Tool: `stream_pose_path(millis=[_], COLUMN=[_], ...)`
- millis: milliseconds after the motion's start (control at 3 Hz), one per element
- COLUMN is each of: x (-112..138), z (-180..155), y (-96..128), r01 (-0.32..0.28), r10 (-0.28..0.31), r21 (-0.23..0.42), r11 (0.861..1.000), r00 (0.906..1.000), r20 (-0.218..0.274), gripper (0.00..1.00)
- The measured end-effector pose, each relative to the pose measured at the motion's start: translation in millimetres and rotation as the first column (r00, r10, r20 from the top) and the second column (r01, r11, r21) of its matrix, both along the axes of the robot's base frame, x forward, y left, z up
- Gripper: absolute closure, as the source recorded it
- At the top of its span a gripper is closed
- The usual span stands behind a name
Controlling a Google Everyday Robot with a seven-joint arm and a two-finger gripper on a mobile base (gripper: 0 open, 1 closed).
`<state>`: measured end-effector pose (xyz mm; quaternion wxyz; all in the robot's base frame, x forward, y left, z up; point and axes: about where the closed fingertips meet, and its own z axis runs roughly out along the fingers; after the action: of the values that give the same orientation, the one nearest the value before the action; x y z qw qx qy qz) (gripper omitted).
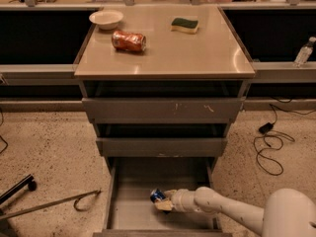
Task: Place pepsi can into bottom drawer
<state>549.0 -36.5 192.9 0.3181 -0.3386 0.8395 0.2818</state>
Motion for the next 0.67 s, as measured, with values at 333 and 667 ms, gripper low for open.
stream_pose_path(millis=[333,667], x=[-0.6,-15.1], z=[-18.0,-39.5], y=[4.0,2.6], r01=[-0.001,0.016], r10=[0.000,-0.017], r21=[-0.009,-0.011], r11=[1.000,1.000], r00=[0.9997,0.9970], r20=[-0.024,-0.075], gripper=[1.00,1.00])
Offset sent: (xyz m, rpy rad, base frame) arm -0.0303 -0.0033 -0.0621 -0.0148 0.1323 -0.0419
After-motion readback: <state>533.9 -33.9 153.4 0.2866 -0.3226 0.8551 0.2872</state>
